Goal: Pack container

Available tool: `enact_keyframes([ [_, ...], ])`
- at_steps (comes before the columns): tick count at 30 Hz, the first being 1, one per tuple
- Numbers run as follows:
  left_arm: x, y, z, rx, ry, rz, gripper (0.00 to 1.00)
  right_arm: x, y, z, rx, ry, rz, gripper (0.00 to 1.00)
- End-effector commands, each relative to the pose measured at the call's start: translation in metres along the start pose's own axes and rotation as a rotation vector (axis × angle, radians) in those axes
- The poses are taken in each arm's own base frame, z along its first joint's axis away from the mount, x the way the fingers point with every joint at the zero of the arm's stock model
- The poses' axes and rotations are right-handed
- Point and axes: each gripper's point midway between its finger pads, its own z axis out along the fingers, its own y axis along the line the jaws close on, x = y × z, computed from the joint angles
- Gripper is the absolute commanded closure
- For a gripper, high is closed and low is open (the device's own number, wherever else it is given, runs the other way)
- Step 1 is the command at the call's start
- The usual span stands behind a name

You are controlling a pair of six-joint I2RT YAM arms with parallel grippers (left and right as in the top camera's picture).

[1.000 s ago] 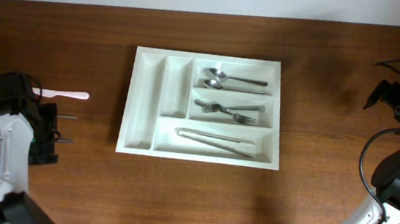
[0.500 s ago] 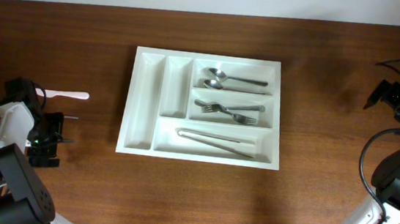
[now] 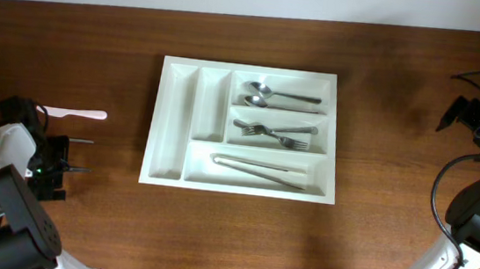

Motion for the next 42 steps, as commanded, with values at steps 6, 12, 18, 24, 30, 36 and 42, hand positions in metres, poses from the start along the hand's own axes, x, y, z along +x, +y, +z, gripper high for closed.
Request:
enact_keyframes([
  [6,-0.006,-0.006,0.010,0.014,-0.018,0.022,0.01,-0.001,0.004,-0.013,-0.011,-0.037,-0.016,0.01],
  [12,-0.006,-0.007,0.010,0.017,-0.020,0.022,0.01,-0.001,0.004,-0.013,-0.011,-0.037,-0.016,0.01],
  [18,-0.006,-0.007,0.010,0.017,-0.019,0.022,0.01,-0.001,0.004,-0.013,-0.011,-0.037,-0.016,0.01],
  [24,-0.006,-0.007,0.011,0.015,-0.018,0.022,0.01,-0.001,0.004,-0.013,-0.011,-0.037,-0.016,0.01],
  [30,0.000,-0.004,0.022,-0.014,0.012,0.027,0.01,-0.001,0.004,-0.013,-0.011,-0.037,-0.016,0.01],
  [36,0.002,-0.004,0.024,-0.013,0.026,0.027,0.01,-0.001,0.004,-0.013,-0.011,-0.037,-0.016,0.01],
  [42,0.006,-0.008,0.024,0.003,0.045,0.024,0.40,-0.001,0.004,-0.013,-0.011,-0.037,-0.016,0.01],
])
